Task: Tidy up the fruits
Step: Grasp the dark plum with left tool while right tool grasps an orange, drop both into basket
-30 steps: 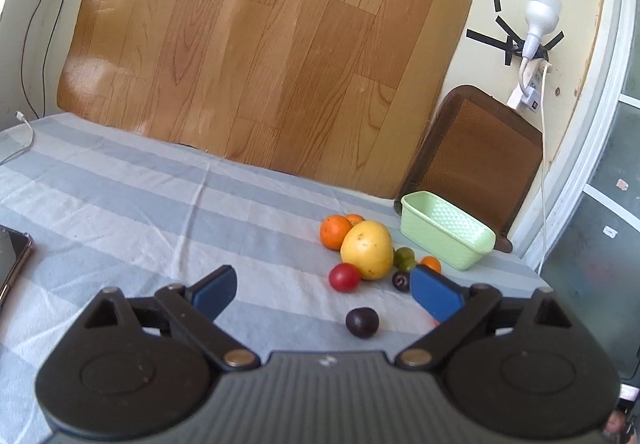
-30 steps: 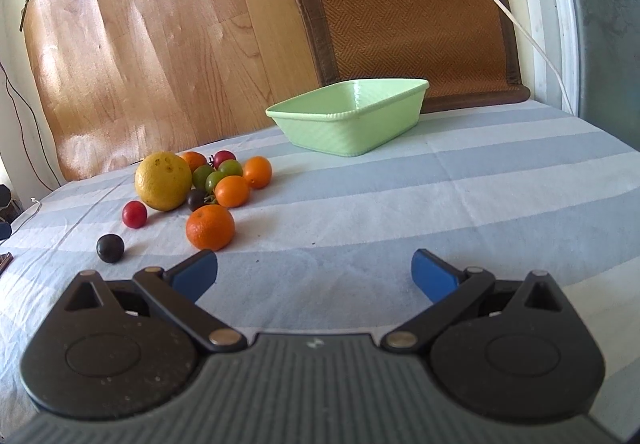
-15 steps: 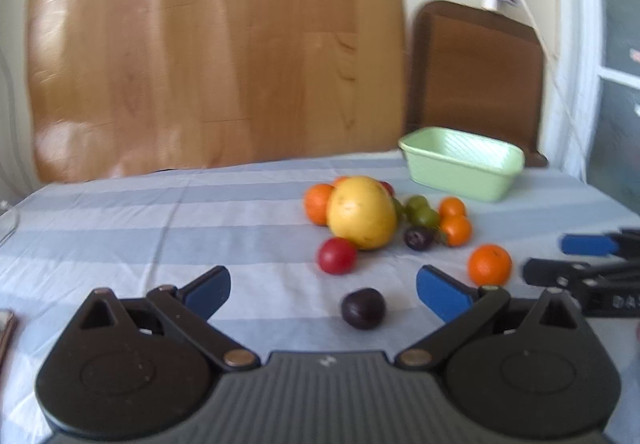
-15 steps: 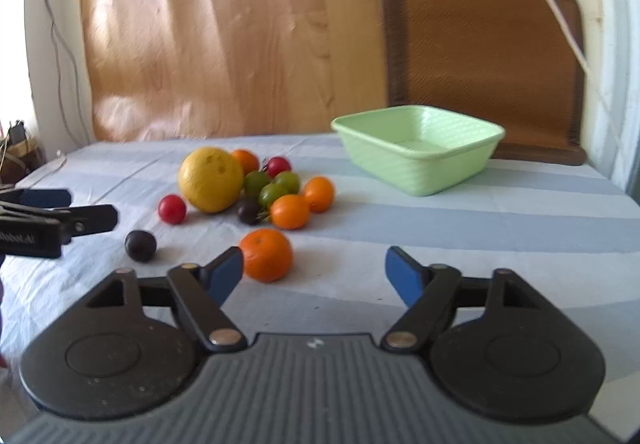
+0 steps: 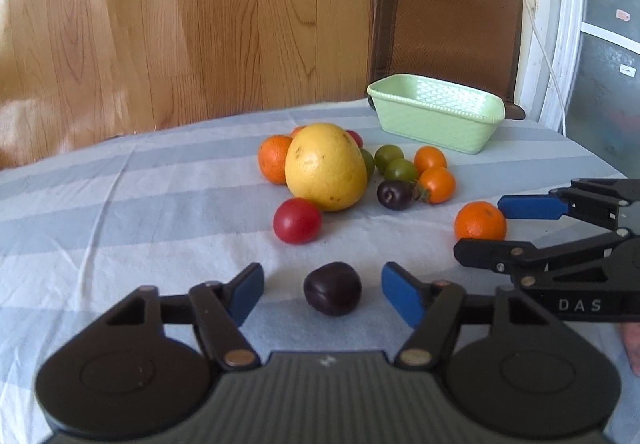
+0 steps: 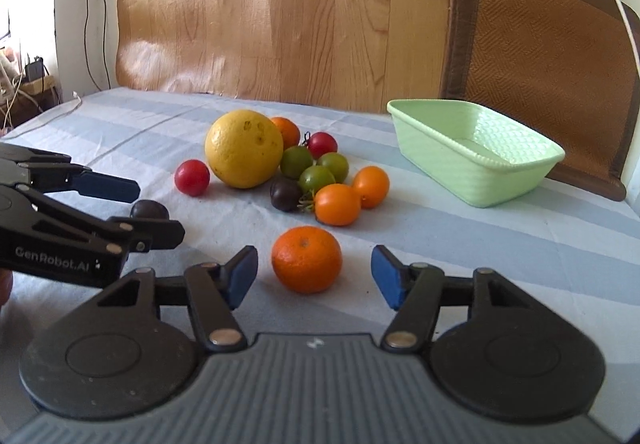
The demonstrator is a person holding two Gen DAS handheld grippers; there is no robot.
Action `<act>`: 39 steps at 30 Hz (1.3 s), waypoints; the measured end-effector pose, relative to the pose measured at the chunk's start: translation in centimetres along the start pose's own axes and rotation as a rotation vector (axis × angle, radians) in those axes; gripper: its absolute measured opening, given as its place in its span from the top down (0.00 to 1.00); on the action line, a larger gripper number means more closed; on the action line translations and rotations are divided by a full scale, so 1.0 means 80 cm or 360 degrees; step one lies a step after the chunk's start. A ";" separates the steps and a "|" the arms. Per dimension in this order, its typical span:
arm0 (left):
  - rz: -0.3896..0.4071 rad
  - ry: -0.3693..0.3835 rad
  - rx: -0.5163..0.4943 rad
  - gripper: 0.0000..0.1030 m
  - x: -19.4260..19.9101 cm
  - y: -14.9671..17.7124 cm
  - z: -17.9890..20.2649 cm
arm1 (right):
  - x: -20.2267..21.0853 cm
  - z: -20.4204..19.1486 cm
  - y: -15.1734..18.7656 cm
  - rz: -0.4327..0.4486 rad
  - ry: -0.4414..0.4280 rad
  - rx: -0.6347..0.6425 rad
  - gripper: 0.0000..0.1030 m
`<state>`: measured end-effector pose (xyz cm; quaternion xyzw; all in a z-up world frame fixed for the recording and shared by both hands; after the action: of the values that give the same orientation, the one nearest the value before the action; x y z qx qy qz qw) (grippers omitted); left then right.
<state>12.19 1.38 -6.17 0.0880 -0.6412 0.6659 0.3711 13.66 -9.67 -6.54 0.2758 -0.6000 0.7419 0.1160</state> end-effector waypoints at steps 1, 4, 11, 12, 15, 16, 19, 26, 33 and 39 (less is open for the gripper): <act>-0.0001 -0.0005 -0.0001 0.47 -0.001 0.001 -0.001 | -0.002 -0.001 0.001 -0.0009 -0.0001 0.0006 0.48; 0.0017 -0.0006 -0.0007 0.65 0.000 -0.001 -0.003 | -0.006 -0.002 0.002 -0.0031 -0.0041 -0.0006 0.61; 0.0103 0.0184 0.0080 0.71 0.006 -0.033 0.022 | 0.012 0.016 -0.009 0.0054 -0.0093 -0.0095 0.62; 0.0127 0.0230 0.0089 0.71 0.004 -0.045 0.029 | 0.016 0.026 -0.016 0.0093 -0.0070 -0.0111 0.62; 0.0168 0.0319 0.0112 0.71 -0.013 -0.089 0.045 | 0.015 0.069 -0.042 0.0192 0.0025 -0.0161 0.62; 0.0193 0.0357 0.0105 0.71 -0.024 -0.109 0.052 | 0.010 0.086 -0.051 0.0208 0.0060 -0.0180 0.62; 0.0225 0.0437 0.0084 0.71 -0.066 -0.161 0.069 | -0.016 0.138 -0.076 0.0255 0.0164 -0.0254 0.62; 0.0119 0.0561 0.0203 0.71 -0.174 -0.214 0.084 | -0.081 0.186 -0.081 0.0228 0.0288 -0.0259 0.62; 0.0034 0.0518 0.0279 0.51 -0.225 -0.213 0.074 | -0.104 0.187 -0.075 0.0225 0.0306 -0.0213 0.61; 0.0146 0.0443 0.0150 0.19 -0.194 -0.223 0.078 | -0.097 0.188 -0.073 0.0271 0.0282 -0.0228 0.60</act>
<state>31.80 -12.05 -0.30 -0.0172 -0.5551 0.7173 0.4208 27.02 -21.33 -4.03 0.1483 -0.6600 0.7259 0.1244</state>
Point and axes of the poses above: each gripper's, at about its wrist camera, not at the fingertips, and x roughly against the way its jaws point, z to its right, y to its underside, the point moved 10 cm from there along -x, roughly the way its jaws point, and after that the axes turned 12 degrees about y, right-handed, at the moved point
